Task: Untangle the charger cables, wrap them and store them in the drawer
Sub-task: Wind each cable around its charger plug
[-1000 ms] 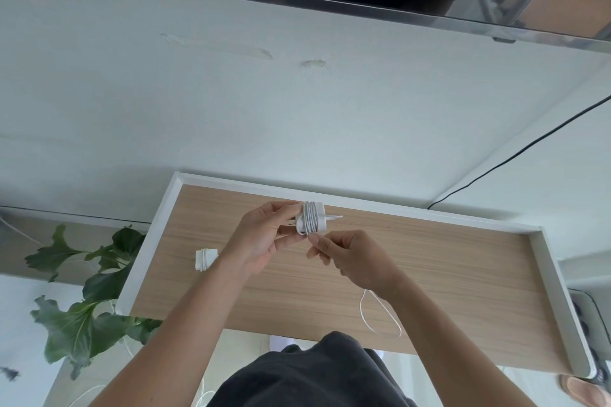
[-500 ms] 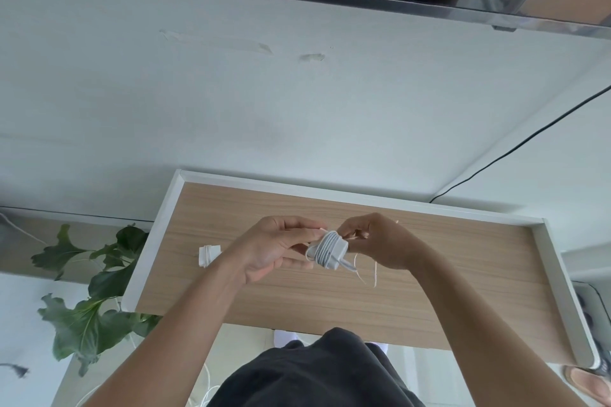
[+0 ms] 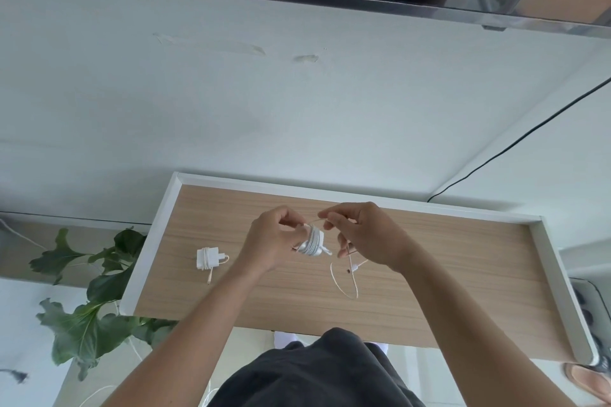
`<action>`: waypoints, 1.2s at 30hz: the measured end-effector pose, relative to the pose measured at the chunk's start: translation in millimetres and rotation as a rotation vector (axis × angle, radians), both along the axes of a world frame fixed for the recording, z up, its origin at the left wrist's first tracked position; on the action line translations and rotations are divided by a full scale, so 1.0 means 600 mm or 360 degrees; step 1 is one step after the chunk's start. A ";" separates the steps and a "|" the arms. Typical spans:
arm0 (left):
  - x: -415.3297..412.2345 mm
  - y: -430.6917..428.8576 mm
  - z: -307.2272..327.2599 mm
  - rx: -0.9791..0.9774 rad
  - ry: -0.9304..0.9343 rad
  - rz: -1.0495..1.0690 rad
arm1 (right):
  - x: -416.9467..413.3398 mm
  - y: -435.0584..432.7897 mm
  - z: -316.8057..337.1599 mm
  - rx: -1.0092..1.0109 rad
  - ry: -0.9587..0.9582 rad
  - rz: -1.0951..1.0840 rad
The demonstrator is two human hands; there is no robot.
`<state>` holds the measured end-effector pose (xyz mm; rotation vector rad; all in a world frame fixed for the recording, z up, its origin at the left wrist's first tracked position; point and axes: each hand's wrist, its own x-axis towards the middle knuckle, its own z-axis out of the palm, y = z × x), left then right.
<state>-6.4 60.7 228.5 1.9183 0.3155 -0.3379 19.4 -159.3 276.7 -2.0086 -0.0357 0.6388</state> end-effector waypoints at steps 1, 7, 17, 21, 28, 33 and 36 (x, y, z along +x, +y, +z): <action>0.003 0.000 0.000 -0.0056 0.0008 0.0073 | -0.004 0.004 0.002 0.0075 0.0029 -0.0025; 0.027 0.000 0.009 -0.0353 -0.0050 0.0334 | -0.017 0.017 0.000 0.0212 0.0058 -0.0121; 0.049 -0.003 0.045 -0.0834 -0.0015 0.0590 | -0.054 0.017 0.001 0.0209 0.0493 0.0294; 0.049 -0.001 0.064 -0.0958 -0.0003 0.0473 | -0.047 0.007 -0.029 0.0068 0.0199 0.0281; 0.040 0.000 0.088 -0.1161 0.0219 -0.0006 | -0.020 -0.009 -0.046 -0.0157 0.0004 0.0131; 0.033 0.013 0.094 -0.0952 0.0200 -0.0309 | 0.002 -0.029 -0.050 -0.0423 -0.0459 0.0184; 0.035 0.021 0.098 -0.0744 0.0163 -0.0425 | 0.007 -0.031 -0.053 -0.0550 -0.0450 0.0139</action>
